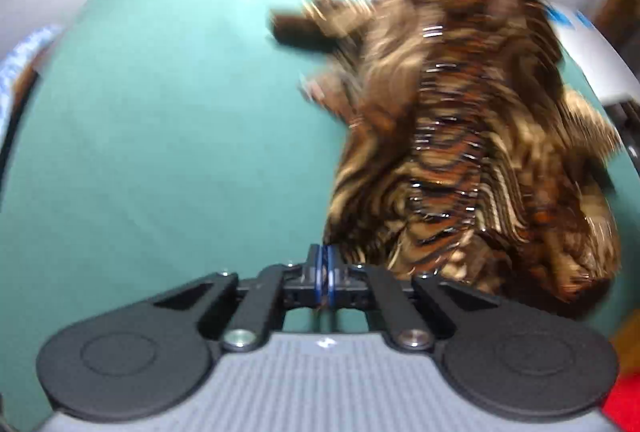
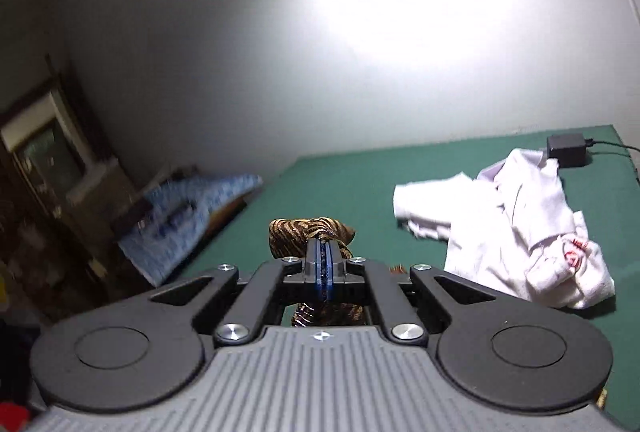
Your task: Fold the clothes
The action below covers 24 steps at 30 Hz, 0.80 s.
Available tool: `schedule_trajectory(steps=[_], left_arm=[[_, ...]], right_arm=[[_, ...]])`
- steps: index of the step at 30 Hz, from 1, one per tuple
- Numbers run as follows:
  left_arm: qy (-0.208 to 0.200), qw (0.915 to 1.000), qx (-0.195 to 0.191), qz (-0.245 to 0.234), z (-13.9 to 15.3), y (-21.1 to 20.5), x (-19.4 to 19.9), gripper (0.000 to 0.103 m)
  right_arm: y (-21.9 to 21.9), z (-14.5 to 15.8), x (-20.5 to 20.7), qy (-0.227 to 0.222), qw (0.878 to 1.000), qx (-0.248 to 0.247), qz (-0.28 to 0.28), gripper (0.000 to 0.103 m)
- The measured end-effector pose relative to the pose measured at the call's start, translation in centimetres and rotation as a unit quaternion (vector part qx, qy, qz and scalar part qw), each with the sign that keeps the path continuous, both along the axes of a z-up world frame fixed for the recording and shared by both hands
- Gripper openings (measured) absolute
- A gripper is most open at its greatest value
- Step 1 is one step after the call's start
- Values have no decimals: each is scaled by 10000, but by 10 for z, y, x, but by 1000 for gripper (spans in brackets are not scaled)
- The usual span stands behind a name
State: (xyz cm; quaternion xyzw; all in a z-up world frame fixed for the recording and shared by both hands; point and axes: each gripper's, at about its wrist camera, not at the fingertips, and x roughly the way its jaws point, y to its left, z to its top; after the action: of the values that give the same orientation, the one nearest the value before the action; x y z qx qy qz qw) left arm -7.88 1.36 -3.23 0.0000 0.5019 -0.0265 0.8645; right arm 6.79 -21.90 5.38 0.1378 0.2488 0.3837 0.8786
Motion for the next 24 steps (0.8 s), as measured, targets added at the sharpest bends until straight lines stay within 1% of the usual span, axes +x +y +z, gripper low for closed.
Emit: schedule_trajectory(steps=[1,4,6,8,10,12,15,17,19,20,22,24], left_arm=[[-223,9997,-53,69,13,6,6,0],[-917,9956,-181,110,62,26,21,0],[-1349,9905,-263,58,97,39,28,0],[-1803,9832,-262,-85,135,49,31,0],[-2258,9736,-195,-253,173,57,33,0],[-2686,9624,-196,-360,210,67,30,0],[-3322,9418,-247,-441,267,85,20,0],[-3693,9280,-246,-441,299,95,9,0],[-4032,9138,-233,-436,329,104,-2,0],[-4135,9091,-219,-458,339,108,-7,0],[-4116,9093,-161,-589,342,110,-10,0],[-4095,9094,-104,-719,345,113,-14,0]], right_arm=[[-9,13,-4,-83,9996,233,-123,2],[-25,54,-28,-598,9958,543,-443,2],[-31,82,-45,-935,9908,751,-632,2],[-34,111,-64,-1305,9837,938,-807,2],[-33,142,-86,-1727,9742,1089,-962,2],[-27,171,-106,-2117,9642,1139,-1119,2],[-15,209,-136,-2610,9478,1260,-1328,2],[-7,231,-155,-2897,9360,1372,-1454,2],[-2,250,-173,-3167,9230,1499,-1594,2],[2,259,-182,-3275,9172,1542,-1665,2],[12,271,-193,-3457,9087,1540,-1760,2],[25,274,-197,-3483,9085,1371,-1860,2]])
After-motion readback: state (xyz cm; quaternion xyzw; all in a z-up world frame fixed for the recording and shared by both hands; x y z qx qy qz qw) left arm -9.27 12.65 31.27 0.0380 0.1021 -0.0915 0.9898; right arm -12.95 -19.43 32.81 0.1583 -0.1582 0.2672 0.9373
